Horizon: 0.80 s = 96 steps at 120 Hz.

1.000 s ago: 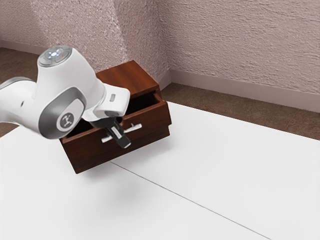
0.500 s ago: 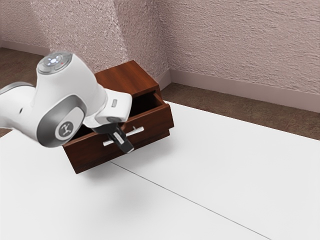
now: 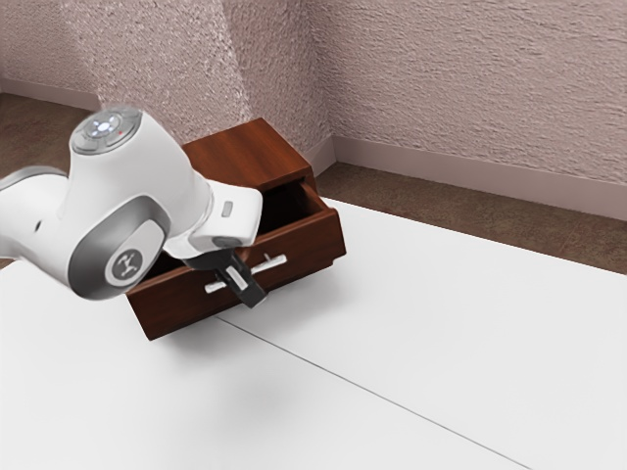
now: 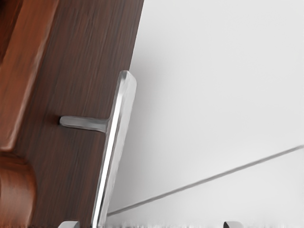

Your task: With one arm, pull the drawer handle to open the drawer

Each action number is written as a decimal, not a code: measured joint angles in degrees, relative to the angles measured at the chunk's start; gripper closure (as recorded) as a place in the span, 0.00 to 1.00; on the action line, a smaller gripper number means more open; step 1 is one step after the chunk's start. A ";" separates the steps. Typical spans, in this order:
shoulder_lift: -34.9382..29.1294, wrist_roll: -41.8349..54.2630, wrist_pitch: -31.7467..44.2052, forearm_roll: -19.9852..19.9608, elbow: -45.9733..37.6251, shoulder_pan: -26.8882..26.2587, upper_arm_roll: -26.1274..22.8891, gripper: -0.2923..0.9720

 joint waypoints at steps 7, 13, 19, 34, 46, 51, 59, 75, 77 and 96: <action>-0.29 -0.30 0.09 0.03 -0.39 -0.27 0.00 0.49; -0.46 -0.56 0.15 0.05 -0.62 -0.43 -0.01 0.49; -0.67 -0.82 0.20 0.06 -0.83 -0.51 -0.02 0.48; -1.36 -1.51 0.40 0.15 -1.66 -1.06 -0.02 0.48; -1.66 -1.95 0.64 0.13 -2.03 -1.29 -0.03 0.49; -1.81 -2.12 0.80 0.15 -2.31 -1.35 -0.07 0.49; -2.10 -2.39 1.05 0.21 -2.79 -1.55 -0.13 0.49; -2.55 -2.83 1.44 0.22 -3.25 -1.81 -0.19 0.49; -2.59 -2.90 1.49 0.22 -3.29 -1.83 -0.19 0.49; -2.98 -3.53 1.78 0.22 -3.47 -2.50 -0.33 0.49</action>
